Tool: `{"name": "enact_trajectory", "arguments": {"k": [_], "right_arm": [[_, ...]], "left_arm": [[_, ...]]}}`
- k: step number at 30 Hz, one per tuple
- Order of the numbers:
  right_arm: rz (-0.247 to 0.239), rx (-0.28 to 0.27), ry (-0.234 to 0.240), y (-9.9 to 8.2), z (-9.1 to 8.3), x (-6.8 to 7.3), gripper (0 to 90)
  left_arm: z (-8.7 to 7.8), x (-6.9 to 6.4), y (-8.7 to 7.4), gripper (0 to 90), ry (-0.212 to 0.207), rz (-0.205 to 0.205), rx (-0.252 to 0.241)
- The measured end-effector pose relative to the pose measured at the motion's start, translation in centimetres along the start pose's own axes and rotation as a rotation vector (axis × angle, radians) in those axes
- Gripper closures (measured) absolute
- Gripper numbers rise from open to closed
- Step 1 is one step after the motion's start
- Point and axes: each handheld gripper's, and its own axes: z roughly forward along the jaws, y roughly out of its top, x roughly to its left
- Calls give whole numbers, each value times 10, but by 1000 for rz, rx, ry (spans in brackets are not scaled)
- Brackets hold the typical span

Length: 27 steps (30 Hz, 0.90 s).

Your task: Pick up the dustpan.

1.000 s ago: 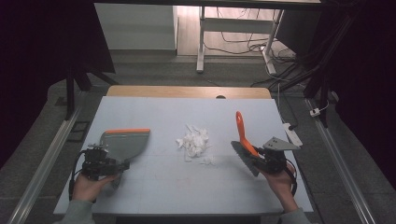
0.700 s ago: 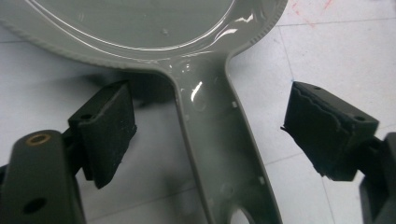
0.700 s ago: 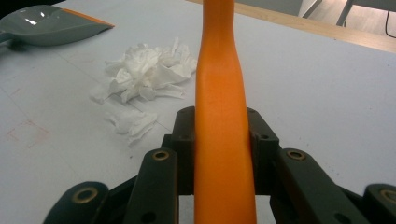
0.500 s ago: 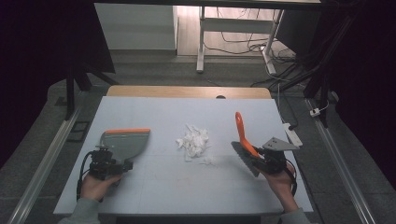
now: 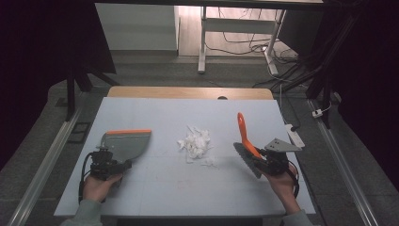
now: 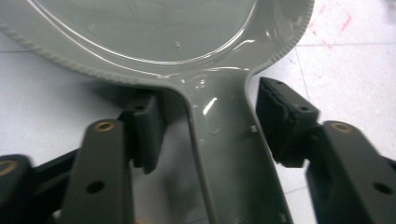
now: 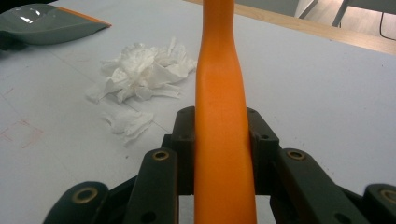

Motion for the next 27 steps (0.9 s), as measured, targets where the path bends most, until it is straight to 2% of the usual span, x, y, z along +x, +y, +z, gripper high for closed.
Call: {"name": "enact_trajectory", "arguments": {"k": [6, 15, 23, 27], "right_arm": [[-1, 1, -1, 0, 1, 1, 694], [7, -1, -9, 0, 0, -1, 694], [5, -9, -13, 0, -2, -1, 694], [5, -14, -16, 1, -3, -1, 694]], "left_arm": [[0, 3, -1, 574, -16, -14, -13], [0, 6, -2, 605, -25, -12, -27], [-1, 12, -1, 610, -58, 9, -42], [-3, 14, -1, 612, -63, 39, -57]]}}
